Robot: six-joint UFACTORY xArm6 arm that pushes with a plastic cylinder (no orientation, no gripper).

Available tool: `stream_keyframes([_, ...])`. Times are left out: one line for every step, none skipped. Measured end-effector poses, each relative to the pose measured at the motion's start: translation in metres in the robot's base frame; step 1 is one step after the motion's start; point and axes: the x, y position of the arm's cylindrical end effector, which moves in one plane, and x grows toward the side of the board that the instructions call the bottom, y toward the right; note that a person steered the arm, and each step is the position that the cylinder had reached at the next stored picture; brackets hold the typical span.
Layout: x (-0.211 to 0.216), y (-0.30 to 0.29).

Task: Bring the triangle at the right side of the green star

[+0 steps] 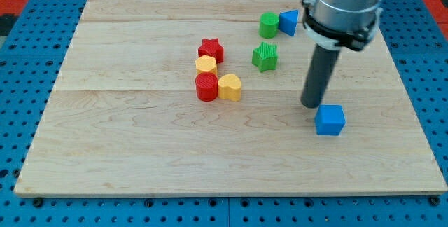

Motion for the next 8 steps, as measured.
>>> stream_keyframes([0.036, 0.021])
stream_keyframes([-0.02, 0.029])
stream_keyframes([-0.121, 0.053])
stream_keyframes([-0.198, 0.061])
stream_keyframes([-0.236, 0.014])
stream_keyframes([-0.207, -0.036])
stream_keyframes([-0.162, -0.058])
stream_keyframes([-0.134, -0.054])
